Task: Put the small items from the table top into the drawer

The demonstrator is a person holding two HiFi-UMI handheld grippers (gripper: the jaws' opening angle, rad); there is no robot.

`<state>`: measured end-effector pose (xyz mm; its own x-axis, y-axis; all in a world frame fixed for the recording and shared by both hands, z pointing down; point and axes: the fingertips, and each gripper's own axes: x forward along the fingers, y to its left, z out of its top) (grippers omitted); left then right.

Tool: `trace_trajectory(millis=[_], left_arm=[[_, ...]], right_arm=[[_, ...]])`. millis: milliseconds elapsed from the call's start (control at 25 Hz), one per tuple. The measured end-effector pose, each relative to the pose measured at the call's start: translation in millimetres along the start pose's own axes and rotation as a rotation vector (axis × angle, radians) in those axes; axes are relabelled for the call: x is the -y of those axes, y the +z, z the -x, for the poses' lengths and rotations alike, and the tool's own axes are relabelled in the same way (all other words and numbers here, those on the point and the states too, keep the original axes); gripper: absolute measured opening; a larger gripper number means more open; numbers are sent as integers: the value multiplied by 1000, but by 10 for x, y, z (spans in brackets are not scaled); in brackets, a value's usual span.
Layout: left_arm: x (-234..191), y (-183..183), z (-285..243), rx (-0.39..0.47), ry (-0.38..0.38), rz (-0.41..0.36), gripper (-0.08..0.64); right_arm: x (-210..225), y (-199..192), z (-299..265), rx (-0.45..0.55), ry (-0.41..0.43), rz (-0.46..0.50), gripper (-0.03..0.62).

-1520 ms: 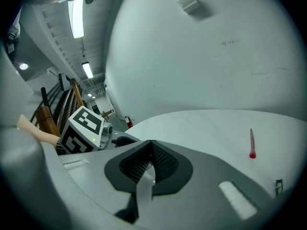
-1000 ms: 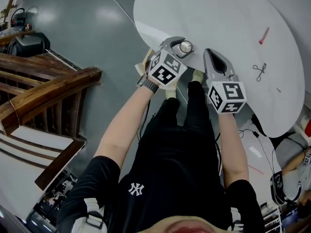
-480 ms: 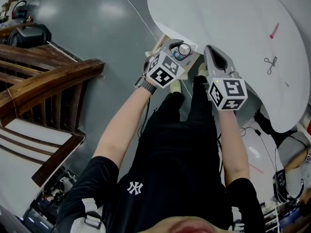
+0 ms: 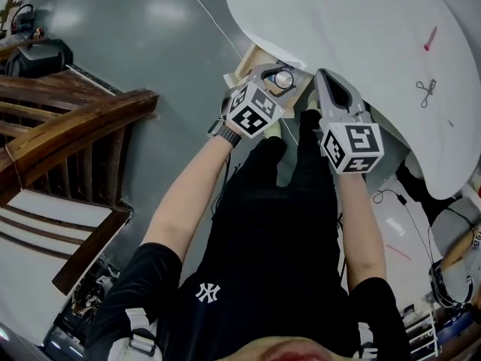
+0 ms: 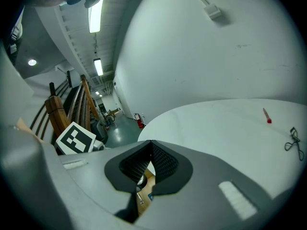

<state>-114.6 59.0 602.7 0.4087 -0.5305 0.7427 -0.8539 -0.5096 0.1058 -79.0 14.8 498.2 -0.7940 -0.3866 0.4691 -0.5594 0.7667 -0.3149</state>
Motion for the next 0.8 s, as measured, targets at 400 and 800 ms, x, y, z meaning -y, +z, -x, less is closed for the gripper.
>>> trace_trajectory(millis=[400,800], left_arm=[[60,-400,-503,-57,-55,-9,221],[-81,-675,-801,-84,-80,-3,221]], right_arm=[[211,-253,-27,3,-40,-17,25],[331,-397,-197,0,-64,-27,25]])
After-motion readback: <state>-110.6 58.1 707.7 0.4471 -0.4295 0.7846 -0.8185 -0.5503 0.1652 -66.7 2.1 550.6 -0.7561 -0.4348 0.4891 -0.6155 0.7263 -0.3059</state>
